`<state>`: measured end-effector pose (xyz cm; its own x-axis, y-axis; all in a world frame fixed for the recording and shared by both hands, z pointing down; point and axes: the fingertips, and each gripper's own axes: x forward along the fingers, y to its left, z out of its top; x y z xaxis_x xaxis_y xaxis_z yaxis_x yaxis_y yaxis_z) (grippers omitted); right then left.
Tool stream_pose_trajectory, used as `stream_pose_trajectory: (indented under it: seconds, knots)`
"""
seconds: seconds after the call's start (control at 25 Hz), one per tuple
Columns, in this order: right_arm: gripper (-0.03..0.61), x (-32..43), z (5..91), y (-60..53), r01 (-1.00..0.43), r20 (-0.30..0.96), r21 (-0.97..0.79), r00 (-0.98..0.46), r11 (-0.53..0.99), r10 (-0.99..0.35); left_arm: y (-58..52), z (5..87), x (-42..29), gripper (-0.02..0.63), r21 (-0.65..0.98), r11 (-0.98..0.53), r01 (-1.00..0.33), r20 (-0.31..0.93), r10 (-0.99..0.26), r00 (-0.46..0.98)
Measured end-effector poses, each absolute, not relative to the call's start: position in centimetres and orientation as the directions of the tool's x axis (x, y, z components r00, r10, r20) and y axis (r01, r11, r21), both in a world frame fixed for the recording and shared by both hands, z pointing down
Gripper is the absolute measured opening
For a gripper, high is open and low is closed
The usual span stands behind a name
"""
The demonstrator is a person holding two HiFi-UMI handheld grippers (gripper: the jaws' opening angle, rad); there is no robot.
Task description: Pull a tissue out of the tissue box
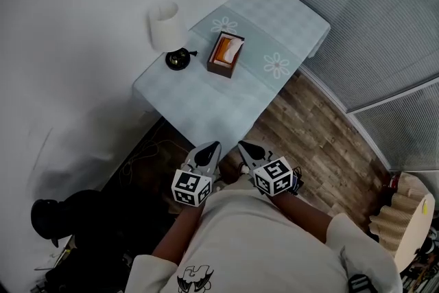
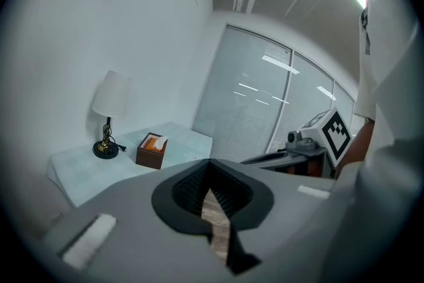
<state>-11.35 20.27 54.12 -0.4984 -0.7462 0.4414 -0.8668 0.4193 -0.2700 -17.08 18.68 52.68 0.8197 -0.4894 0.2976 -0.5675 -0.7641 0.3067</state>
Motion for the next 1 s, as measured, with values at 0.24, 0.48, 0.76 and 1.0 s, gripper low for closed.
stream_pose_trajectory:
  seconds: [0.24,0.48,0.76,1.0]
  knots:
    - [0.009,-12.0,55.1,19.0,-0.899,0.455,-0.245,-0.438,0.364,-0.776,17.0,53.2,-17.8,0.006,0.31,-0.787,-0.533,0.285,-0.458,0.842]
    - [0.009,-10.2,55.0,16.4,-0.92,0.459,-0.232,-0.391,0.317,-0.798,14.7,53.2,-16.2,0.006,0.325,-0.803,-0.499,0.279,-0.423,0.862]
    - [0.009,-5.0,55.9,10.8,-0.915,0.439,-0.261,-0.396,0.307,-0.806,10.0,54.6,-11.0,0.006,0.354,-0.793,-0.497,0.298,-0.408,0.863]
    - [0.009,1.6,57.0,4.0,-0.894,0.458,-0.286,-0.444,0.345,-0.771,3.0,55.4,-4.9,0.006,0.361,-0.744,-0.562,0.331,-0.461,0.823]
